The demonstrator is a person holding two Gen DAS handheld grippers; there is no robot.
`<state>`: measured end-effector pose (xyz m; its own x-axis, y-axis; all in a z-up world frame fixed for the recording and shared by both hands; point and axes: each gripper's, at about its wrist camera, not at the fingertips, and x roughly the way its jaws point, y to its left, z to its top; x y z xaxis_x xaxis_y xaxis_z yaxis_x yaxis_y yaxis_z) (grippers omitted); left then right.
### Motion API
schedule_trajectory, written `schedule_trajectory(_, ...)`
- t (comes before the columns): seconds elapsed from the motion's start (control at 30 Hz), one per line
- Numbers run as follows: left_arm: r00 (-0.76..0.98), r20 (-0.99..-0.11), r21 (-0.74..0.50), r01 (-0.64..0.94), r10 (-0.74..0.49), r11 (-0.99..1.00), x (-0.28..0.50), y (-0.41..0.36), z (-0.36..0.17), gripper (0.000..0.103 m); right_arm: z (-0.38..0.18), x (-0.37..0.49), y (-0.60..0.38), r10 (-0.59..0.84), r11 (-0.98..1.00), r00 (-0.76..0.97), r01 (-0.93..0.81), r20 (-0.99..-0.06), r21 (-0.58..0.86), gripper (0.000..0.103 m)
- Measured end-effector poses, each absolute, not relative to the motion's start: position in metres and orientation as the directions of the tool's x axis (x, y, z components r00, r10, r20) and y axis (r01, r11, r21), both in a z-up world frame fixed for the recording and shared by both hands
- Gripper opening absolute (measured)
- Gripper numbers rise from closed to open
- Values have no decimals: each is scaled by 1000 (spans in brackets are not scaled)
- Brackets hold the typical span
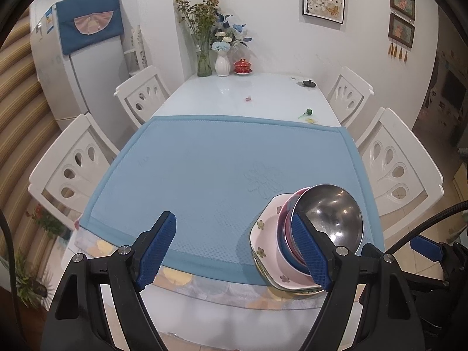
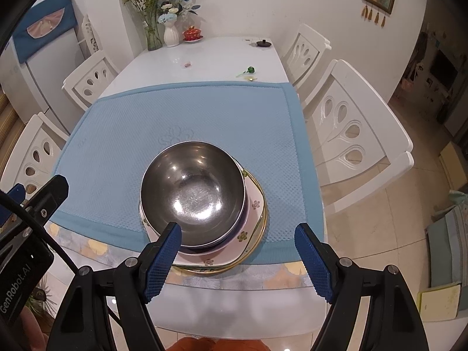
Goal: Organize plates and bowls
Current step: 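Open both grippers and pull them back from the stacked dishes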
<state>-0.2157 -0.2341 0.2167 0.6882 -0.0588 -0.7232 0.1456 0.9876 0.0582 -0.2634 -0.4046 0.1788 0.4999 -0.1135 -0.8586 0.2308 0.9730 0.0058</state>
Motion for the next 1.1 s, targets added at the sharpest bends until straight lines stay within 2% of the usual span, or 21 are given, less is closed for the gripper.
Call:
schedule_trajectory(0.53,671,-738,61,159,-63,985,-210,-242,214,80,179,-255,-407,-107,973,501,230,-859,13,78)
schedule_trajectory(1.1,639,-769,77,117,-16,990,-196,-245,204,80,169,-232,-413,-66,982,503,188,-862,34,78)
